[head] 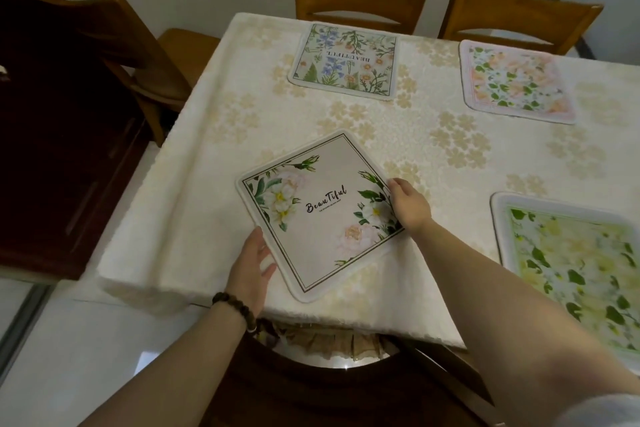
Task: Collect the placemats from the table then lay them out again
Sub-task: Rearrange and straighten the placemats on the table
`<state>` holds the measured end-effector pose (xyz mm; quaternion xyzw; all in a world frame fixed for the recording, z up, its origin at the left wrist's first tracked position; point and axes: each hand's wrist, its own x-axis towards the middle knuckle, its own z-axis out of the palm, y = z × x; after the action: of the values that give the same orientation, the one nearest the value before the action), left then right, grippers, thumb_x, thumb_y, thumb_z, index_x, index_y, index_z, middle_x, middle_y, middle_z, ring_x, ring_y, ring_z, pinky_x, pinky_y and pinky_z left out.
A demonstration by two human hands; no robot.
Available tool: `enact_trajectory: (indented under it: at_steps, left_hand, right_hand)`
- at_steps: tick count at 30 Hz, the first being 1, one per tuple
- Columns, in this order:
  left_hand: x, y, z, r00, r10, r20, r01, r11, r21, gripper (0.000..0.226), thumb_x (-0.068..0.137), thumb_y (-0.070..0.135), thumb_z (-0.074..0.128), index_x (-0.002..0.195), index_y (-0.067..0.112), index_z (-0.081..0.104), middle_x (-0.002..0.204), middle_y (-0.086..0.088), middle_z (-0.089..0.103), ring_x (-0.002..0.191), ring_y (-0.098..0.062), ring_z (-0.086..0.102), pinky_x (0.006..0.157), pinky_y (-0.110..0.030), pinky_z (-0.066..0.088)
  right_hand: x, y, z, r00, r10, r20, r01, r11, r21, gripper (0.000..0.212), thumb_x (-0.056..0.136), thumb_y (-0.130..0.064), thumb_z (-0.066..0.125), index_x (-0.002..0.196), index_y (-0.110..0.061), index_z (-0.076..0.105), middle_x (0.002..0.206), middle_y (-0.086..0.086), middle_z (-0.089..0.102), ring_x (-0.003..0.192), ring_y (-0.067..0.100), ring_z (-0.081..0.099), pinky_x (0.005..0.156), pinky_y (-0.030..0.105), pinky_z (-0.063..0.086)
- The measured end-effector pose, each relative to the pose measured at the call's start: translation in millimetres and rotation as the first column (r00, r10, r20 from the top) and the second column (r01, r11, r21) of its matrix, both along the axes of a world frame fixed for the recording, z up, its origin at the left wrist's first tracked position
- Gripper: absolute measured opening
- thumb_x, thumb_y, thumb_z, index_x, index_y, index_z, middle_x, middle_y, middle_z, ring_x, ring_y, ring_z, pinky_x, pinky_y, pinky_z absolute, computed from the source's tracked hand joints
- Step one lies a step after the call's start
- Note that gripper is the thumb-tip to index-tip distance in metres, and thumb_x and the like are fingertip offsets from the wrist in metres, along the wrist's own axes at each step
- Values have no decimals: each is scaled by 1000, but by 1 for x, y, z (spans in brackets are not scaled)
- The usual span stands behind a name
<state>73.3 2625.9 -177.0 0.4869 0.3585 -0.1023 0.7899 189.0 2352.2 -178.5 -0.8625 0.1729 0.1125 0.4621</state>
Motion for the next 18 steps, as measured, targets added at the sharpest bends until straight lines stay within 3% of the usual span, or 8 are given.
enact_trajectory:
  at_steps: [6,8,11,15,18]
  left_hand:
    - [16,14,0,998,-50,30,47,997,67,18,96,39,49,106,28,59,109,6,60,102,-7,56,91,-30,42]
    - [23,18,2,996,-79,30,76,991,108,28,95,41,48,116,24,55,108,8,58,96,-4,54,84,-27,41]
    - [30,24,3,993,-121,16,117,981,157,45,94,44,49,133,21,47,115,4,54,95,-5,53,87,-28,38]
    - [34,31,3,979,-202,-1,199,962,190,57,93,49,49,141,20,42,122,5,49,109,-11,47,90,-25,34]
    - [32,31,5,969,-247,1,241,946,217,56,94,49,47,142,21,41,121,5,50,99,-7,50,89,-21,31]
  right_hand:
    - [-30,1,-8,997,-78,9,78,997,18,44,98,-43,36,133,-22,53,133,8,59,121,29,52,87,25,31]
    - [-45,3,-9,994,-105,9,105,994,31,43,99,-42,37,133,-21,53,134,9,58,122,29,51,88,25,31]
    - [-67,7,-8,990,-143,4,142,987,69,43,99,-40,37,134,-20,52,137,8,55,125,28,49,92,26,32]
    - [-96,11,-4,982,-187,-35,190,976,106,44,100,-42,36,136,-21,50,140,9,52,128,31,46,104,36,34]
    - [-118,13,-2,977,-208,-47,213,970,121,44,100,-42,36,136,-20,49,141,9,52,128,31,45,103,36,33]
